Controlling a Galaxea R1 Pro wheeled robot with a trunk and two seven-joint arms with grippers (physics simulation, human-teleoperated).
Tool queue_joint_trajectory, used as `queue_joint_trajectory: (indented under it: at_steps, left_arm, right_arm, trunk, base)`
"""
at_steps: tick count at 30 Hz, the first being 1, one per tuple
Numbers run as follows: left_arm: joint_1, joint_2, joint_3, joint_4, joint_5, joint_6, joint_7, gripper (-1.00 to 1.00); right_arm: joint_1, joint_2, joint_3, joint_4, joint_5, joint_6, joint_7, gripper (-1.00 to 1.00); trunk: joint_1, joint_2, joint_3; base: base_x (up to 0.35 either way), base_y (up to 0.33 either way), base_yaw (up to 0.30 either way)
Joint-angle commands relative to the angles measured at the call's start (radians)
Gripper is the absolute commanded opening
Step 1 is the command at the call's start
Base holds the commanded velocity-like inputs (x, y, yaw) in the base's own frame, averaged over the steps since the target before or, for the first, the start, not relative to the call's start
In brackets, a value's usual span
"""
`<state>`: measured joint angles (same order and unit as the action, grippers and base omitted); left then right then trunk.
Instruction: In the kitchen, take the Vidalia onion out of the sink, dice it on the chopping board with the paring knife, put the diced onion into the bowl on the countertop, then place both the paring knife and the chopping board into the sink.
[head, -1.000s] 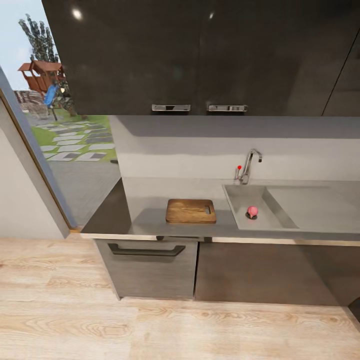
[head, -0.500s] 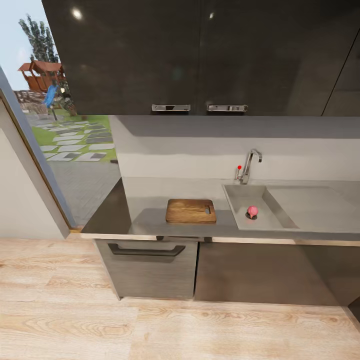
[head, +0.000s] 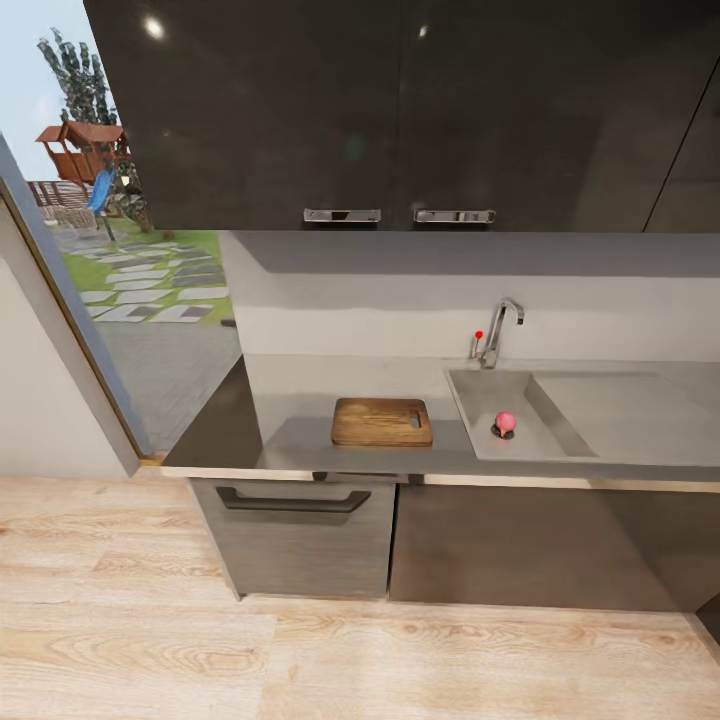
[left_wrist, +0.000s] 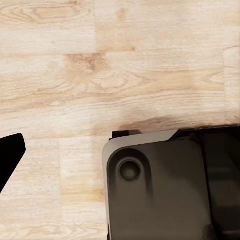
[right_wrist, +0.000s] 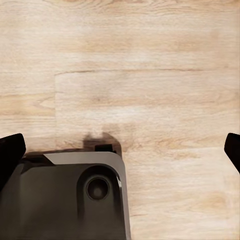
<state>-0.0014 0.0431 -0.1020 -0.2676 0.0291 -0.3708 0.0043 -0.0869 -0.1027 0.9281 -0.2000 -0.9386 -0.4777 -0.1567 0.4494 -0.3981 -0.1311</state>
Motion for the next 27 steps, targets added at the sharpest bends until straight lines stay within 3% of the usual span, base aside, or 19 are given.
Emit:
queue_joint_trajectory:
  at_steps: [1,11,23,27]
  left_arm:
    - [0.000,0.001,-0.005,-0.001,0.003,-0.002,0.000,1.00]
    - [0.000,0.000,-0.005,0.000,0.003,-0.002,0.001,1.00]
    - [0.000,0.000,-0.005,0.001,0.003,-0.002,0.000,1.00]
    - [0.000,0.000,-0.005,0.002,0.003,-0.002,0.000,1.00]
  right_arm:
    - [-0.001,-0.001,0.009,-0.002,-0.003,-0.001,-0.008,1.00]
    - [-0.001,-0.003,0.017,-0.004,0.003,-0.002,-0.007,1.00]
    - [-0.001,-0.007,0.016,0.007,0.068,-0.001,-0.006,1.00]
    - [-0.001,-0.009,0.009,0.047,0.148,-0.001,-0.005,1.00]
  trunk:
    - [0.001,-0.002,-0.002]
    - [0.001,-0.002,-0.002]
    - [0.001,-0.002,-0.002]
    - [0.001,-0.002,-0.002]
  base:
    - [0.000,0.000,0.000]
    - [0.000,0.000,0.000]
    - [0.000,0.000,0.000]
    - [0.000,0.000,0.000]
